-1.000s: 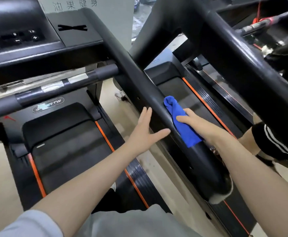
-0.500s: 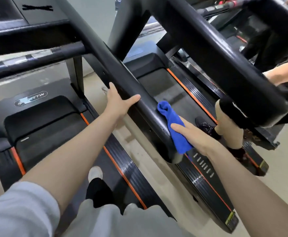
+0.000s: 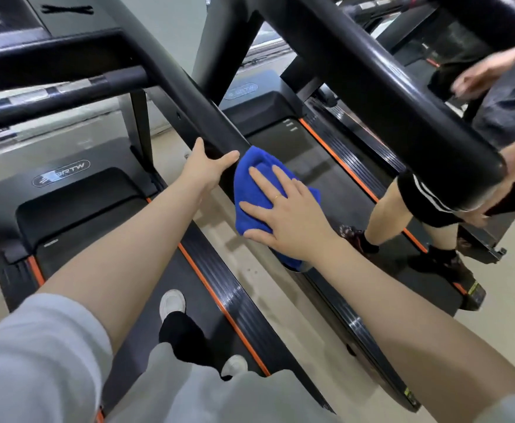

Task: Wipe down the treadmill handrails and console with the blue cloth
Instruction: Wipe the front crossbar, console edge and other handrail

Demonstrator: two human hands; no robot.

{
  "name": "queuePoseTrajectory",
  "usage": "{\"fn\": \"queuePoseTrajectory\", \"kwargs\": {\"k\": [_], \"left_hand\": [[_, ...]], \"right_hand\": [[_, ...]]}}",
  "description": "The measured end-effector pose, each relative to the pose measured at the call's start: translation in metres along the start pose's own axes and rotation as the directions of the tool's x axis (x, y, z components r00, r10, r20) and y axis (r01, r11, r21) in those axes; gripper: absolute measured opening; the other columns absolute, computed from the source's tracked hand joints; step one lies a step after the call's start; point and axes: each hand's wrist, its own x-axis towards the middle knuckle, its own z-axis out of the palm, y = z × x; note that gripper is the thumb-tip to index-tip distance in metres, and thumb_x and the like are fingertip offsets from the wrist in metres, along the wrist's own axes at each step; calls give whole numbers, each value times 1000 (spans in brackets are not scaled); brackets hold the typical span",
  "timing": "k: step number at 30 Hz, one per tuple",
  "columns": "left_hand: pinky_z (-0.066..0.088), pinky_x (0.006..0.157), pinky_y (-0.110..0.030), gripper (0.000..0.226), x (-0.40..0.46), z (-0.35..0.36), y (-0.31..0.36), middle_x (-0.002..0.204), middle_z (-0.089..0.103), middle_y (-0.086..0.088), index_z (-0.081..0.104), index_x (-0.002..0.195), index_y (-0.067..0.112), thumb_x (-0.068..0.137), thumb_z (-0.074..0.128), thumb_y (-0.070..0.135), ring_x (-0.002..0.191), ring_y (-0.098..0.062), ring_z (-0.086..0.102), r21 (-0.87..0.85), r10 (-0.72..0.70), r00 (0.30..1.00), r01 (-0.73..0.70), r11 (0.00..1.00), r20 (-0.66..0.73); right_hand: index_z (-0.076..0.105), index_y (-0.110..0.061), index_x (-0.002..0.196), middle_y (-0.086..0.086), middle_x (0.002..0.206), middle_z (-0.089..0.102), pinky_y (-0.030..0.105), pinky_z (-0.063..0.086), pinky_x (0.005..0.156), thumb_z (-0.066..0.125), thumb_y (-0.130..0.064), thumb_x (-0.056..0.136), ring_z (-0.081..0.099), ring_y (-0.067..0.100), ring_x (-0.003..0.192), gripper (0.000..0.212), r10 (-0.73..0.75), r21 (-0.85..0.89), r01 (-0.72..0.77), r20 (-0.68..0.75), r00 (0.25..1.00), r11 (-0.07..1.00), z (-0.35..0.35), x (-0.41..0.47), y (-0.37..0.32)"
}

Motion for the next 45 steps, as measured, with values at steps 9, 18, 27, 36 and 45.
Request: {"fn": "queuePoseTrajectory", "kwargs": {"k": [9, 18, 27, 36, 45], "left_hand": [[36, 108, -44, 112, 8, -4, -2, 151, 30, -3, 13, 147, 21, 59, 76, 52, 134, -22, 37, -27, -76, 996, 77, 997, 41], [43, 61, -27, 27, 43, -65, 10, 86, 59, -4, 52, 93, 18, 90, 49, 44, 68, -18, 55, -338, -321, 944, 326, 883, 74], [46, 74, -26, 17, 91, -144, 34, 100, 65, -5, 59, 84, 22, 93, 45, 23, 80, -16, 62, -108, -116, 991, 108, 988, -70], [44, 94, -40, 45, 139, -209, 53, 116, 62, -9, 48, 131, 12, 86, 52, 10, 110, -26, 54, 713, 528, 849, -391, 582, 34], [44, 85, -45, 52, 174, -205, 47, 127, 52, -13, 36, 137, 16, 90, 53, 33, 114, -34, 49, 943, 327, 924, -270, 192, 198]], "right_hand": [[65, -25, 110, 5, 145, 43, 50, 25, 107, 59, -41, 79, 36, 33, 134, 35, -236, -205, 222, -47, 970, 953, 12, -40, 9], [74, -26, 98, 1, 136, 55, 51, 22, 112, 67, -40, 68, 38, 28, 135, 34, -260, -278, 312, 209, 943, 908, -4, 99, -9], [58, -20, 125, 3, 139, 49, 45, -3, 116, 45, -29, 91, 17, 26, 142, 37, -304, -307, 379, 266, 915, 873, -15, 259, -24], [49, -18, 134, 7, 154, 26, 47, -4, 116, 42, -36, 93, 6, 30, 144, 46, -271, -408, 367, 274, 923, 836, -12, 285, -29], [4, -3, 147, 17, 156, -8, 56, -18, 104, 27, -30, 100, -11, 37, 143, 59, -107, -633, 372, 416, 903, 679, 5, 245, -44]]}}
